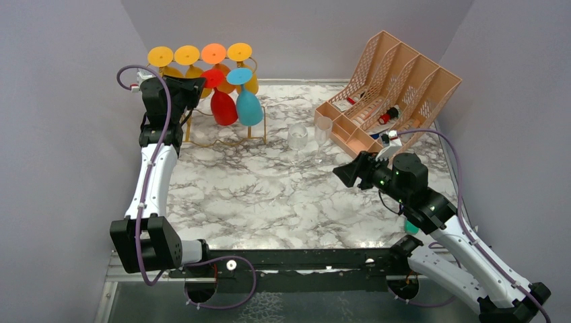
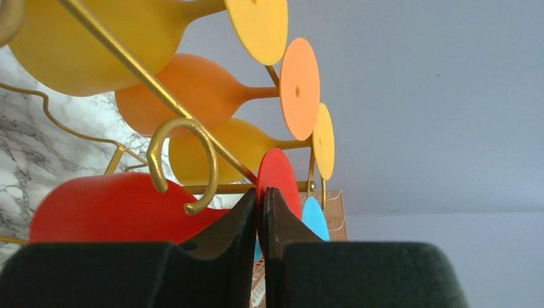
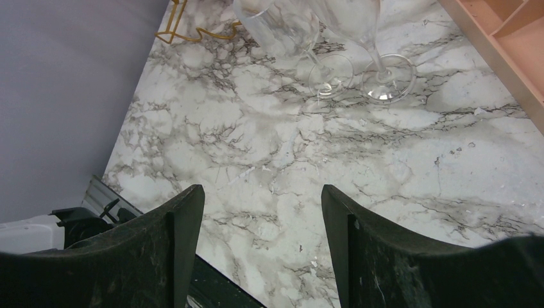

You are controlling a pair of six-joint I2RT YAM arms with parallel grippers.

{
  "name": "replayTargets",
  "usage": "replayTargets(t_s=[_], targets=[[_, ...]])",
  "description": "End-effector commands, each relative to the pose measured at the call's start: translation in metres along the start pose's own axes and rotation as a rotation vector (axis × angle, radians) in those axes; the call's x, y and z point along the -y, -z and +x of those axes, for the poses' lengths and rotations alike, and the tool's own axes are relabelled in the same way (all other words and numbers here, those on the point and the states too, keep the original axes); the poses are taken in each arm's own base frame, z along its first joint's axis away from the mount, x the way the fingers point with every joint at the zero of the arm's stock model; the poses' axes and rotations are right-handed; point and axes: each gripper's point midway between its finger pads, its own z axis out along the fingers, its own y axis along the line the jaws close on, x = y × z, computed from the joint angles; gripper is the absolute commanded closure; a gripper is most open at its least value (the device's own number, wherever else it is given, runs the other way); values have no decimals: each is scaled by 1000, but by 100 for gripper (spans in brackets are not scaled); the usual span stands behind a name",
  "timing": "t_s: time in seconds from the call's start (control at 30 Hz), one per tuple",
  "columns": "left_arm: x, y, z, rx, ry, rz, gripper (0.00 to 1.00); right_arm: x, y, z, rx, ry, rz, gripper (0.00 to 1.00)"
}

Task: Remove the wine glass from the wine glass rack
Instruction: Pick up the wine glass from the wine rack.

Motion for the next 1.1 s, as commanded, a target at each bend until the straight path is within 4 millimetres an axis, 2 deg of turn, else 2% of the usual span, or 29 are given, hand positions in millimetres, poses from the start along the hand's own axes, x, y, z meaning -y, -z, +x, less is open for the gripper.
replayTargets(t_s=[0.0, 0.33, 1.07], targets=[[6, -1, -10, 32, 2, 7, 90, -3, 4, -8, 26, 3, 4, 30], [12, 5, -13, 48, 29, 19, 100, -3, 4, -7, 19, 4, 4, 30], [27, 21, -12, 54, 115, 78, 100, -5, 3, -8, 9, 5, -2, 30]])
